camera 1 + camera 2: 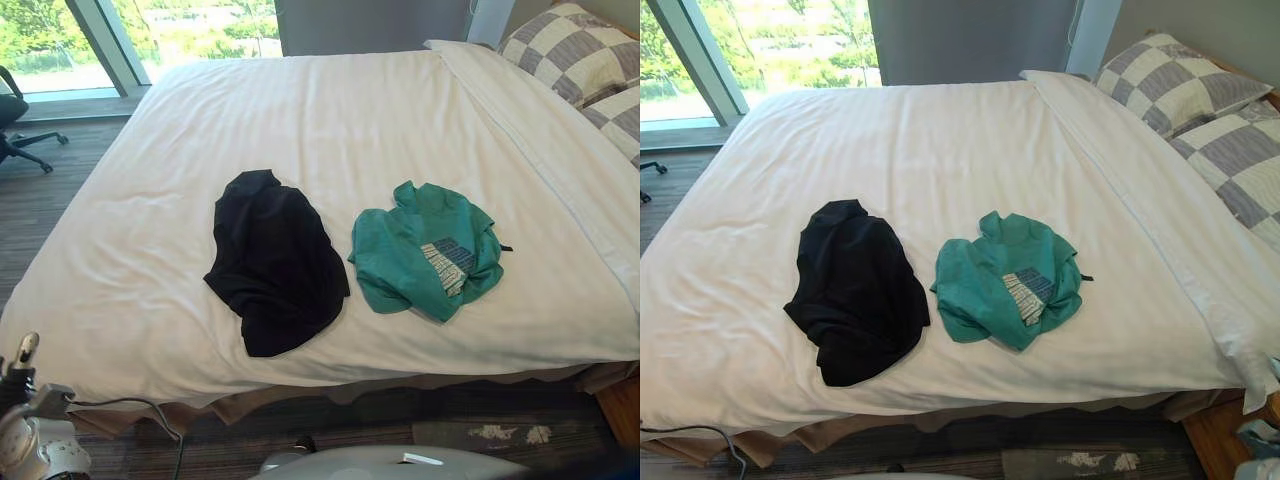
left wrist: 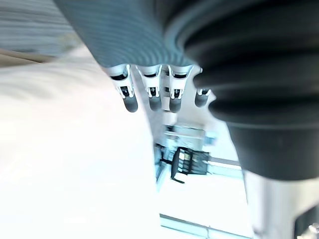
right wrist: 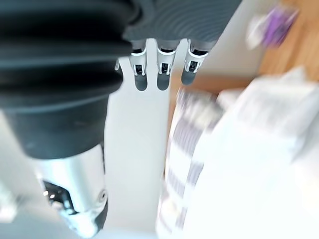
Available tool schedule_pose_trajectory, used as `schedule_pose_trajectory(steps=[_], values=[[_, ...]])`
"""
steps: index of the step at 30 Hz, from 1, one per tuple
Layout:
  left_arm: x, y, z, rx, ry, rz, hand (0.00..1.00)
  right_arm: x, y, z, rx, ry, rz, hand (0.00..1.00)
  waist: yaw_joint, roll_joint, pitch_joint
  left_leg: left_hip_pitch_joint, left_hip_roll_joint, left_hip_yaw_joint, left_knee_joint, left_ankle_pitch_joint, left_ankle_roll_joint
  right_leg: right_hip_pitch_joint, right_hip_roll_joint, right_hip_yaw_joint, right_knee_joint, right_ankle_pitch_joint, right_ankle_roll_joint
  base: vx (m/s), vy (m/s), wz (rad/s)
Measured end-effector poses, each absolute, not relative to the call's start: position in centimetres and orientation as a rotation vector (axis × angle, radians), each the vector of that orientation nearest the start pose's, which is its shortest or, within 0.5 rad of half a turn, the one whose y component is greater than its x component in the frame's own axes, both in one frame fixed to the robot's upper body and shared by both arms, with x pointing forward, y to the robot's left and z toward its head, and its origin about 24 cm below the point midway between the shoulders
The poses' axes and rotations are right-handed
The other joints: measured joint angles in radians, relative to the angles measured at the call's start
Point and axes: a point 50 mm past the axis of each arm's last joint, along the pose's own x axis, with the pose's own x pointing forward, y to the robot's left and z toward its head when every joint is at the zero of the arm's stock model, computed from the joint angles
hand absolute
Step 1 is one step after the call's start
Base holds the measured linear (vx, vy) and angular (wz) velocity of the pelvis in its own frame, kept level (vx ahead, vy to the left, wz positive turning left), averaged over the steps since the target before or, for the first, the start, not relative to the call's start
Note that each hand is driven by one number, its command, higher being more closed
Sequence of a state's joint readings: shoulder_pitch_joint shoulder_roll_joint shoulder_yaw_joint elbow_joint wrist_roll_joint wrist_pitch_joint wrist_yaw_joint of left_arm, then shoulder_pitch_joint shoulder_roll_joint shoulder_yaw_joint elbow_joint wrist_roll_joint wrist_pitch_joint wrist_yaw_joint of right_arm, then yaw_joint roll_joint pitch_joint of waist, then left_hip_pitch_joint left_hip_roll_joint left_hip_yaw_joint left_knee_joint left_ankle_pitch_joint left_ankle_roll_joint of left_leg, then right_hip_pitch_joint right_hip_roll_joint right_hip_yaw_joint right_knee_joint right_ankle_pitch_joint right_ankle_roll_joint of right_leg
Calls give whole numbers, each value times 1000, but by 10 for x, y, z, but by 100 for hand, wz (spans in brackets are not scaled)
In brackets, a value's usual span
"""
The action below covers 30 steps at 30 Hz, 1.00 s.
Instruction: Tidy the bed and pick cloth on bed and put in laundry
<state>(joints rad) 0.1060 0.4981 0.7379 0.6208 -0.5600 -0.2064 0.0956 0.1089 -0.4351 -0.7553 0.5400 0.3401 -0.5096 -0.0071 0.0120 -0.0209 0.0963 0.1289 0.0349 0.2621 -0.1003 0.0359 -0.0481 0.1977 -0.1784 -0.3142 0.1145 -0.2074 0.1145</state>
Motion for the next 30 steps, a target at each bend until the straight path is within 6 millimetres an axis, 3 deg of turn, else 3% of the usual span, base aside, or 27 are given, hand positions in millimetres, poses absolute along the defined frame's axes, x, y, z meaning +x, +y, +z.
schedule_pose_trajectory(steps=[2, 4, 6, 7, 9, 10, 12, 13, 16, 19, 21, 25, 30], values=[[126, 427, 22, -41, 83, 1006, 0, 143, -402, 52, -189, -177, -811, 0, -2, 9, -1, 0, 0, 3, -3, 1, 1, -2, 0, 5, 1, 0, 0, -65, 13, -9], [149, 404, 17, 84, 130, 851, 0, 167, -381, 55, -255, -153, -655, 0, -4, 22, 0, 0, 3, 12, -3, 2, 2, -17, 2, 28, 8, 0, -1, -54, 16, -19], [161, 390, 16, 130, 138, 774, 0, 179, -369, 54, -283, -136, -586, 0, -10, 26, 3, 0, 8, 31, -3, 4, 0, -25, 6, 43, 8, 4, -6, -28, 10, -28], [175, 371, 41, 381, -79, 653, 0, 187, -357, 49, -320, -103, -511, 0, -11, 22, 6, -6, 17, 48, -2, 4, -1, -44, 16, 68, 7, 12, -18, -16, 3, -35], [193, 353, 72, 468, -261, 544, 0, 192, -349, 48, -342, -98, -469, 0, -10, 19, 9, -8, 21, 59, 2, 6, -4, -49, 21, 92, 7, 17, -22, 14, -7, -28], [224, 332, 104, 545, -406, 407, 0, 202, -337, 49, -354, -111, -413, 0, -16, 24, 9, -3, 20, 60, 2, 10, 0, -47, 21, 111, 10, 22, -24, 7, -4, -13], [243, 326, 113, 558, -357, 355, 0, 212, -323, 51, -357, -119, -359, 0, -33, 29, 11, 1, 20, 62, 2, 14, 3, -48, 22, 129, 14, 26, -29, -35, 14, -17], [259, 332, 106, 483, -193, 370, 0, 221, -307, 50, -363, -106, -295, 0, -48, 33, 11, 10, 20, 72, 2, 14, 3, -47, 23, 156, 18, 27, -29, -62, 19, -34], [254, 336, 74, 439, -23, 395, 0, 222, -299, 46, -330, -88, -310, 0, -63, 33, 13, 14, 24, 84, 2, 14, 3, -50, 25, 169, 18, 27, -29, -51, 0, -18], [230, 318, 29, 432, 110, 377, 0, 214, -295, 32, -289, -24, -344, 0, -54, 17, 25, 17, 36, 87, 2, 12, 1, -57, 38, 187, 19, 27, -29, -25, -12, -3], [222, 308, 17, 477, 151, 350, 0, 211, -290, 35, -289, -39, -343, 0, -48, 19, 27, 8, 38, 87, 2, 15, -4, -70, 40, 192, 25, 26, -29, -84, -8, -4], [213, 295, 14, 553, 146, 338, 0, 209, -284, 39, -285, -63, -335, 0, -50, 36, 44, -7, 39, 95, -3, 18, -2, -92, 42, 211, 35, 27, -29, -92, 9, -7], [210, 292, 7, 604, 203, 341, 0, 203, -281, 33, -262, -39, -355, 0, -52, 28, 54, -36, 46, 106, -2, 28, -2, -129, 50, 223, 41, 34, -28, -25, -1, -6]])
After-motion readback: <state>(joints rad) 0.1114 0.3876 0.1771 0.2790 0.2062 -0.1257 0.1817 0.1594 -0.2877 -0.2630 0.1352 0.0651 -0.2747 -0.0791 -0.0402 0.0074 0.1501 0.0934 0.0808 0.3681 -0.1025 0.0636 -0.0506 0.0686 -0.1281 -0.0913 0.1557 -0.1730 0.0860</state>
